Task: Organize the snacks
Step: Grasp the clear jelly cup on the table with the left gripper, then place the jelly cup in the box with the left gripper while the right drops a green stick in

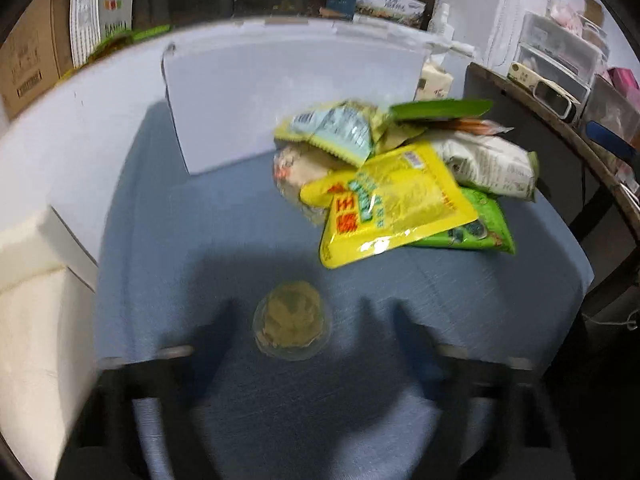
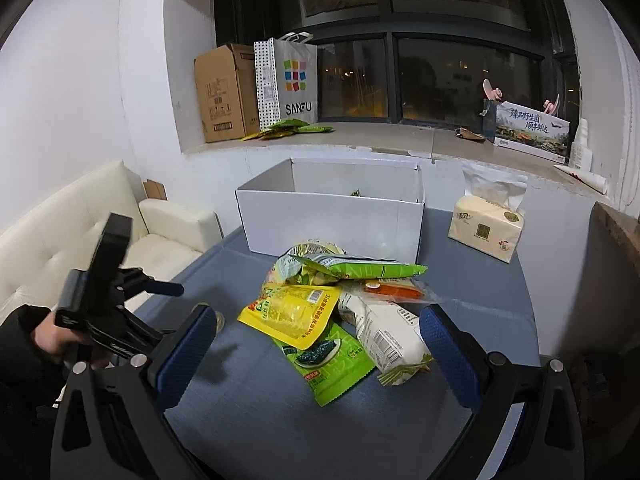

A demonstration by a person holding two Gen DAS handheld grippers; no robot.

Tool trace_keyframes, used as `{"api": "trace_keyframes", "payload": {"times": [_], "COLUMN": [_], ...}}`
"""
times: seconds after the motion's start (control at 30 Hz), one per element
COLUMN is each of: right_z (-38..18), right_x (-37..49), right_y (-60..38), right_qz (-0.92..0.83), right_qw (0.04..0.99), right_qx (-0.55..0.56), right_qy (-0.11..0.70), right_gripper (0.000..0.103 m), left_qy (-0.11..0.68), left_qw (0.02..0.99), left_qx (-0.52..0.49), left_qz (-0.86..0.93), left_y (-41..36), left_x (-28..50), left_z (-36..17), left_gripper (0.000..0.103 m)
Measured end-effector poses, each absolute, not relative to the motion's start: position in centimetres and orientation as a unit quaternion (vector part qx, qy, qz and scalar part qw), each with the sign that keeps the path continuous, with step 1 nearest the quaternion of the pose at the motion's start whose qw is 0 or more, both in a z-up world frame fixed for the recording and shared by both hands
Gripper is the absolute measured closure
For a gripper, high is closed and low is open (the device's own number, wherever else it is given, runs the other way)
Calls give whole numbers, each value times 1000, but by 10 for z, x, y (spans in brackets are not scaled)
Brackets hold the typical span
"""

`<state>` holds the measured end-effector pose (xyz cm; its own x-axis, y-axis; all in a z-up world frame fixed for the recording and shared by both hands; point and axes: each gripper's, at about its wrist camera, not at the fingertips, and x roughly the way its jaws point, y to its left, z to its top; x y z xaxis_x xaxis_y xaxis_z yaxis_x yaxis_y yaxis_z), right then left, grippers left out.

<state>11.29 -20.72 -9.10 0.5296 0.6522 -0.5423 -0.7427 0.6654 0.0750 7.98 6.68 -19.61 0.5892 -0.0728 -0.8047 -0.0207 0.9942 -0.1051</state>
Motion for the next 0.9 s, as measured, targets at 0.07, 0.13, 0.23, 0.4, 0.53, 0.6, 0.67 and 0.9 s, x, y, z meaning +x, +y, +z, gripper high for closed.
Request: {"api": "trace_keyframes", "payload": {"times": [0.07,0.13,0.23,0.4,0.53,0.6,0.67,0.9], "right_z": [-93,-96,-98,-100,-98,-94,-93,-124], "right_x": [113,115,115,119,124,131,139,162], "right_y": [-207,-207,-207,-205,-196,-187,-173,-110], "right_qz": [401,399,397,395,385,373,363,349], "right_qw": [870,869,869,867,872,877,875,820], "right_qx": [-83,-80,-80,-78,-114,-155,-209,-407], "right_qy": [276,282,285,292,280,260,243,200], "right_gripper": [0,0,0,0,0,0,0,0], "left_qy": [451,444,419,366,324,307,296,290], "left_qw": [891,894,907,929,945,950,953,954], "left_qx": [-54,-59,-47,-57,-44,-42,-46,-65], "left_qz": [-1,-8,-12,-19,-27,-28,-33,-37], "left_y": [73,74,69,65,58,56,56,64], "left_x": [81,76,63,41,31,24,20,12], "left_z": [-202,-197,-183,-149,-119,-105,-97,-97], "left_gripper": [66,67,67,67,67,67,67,67]}}
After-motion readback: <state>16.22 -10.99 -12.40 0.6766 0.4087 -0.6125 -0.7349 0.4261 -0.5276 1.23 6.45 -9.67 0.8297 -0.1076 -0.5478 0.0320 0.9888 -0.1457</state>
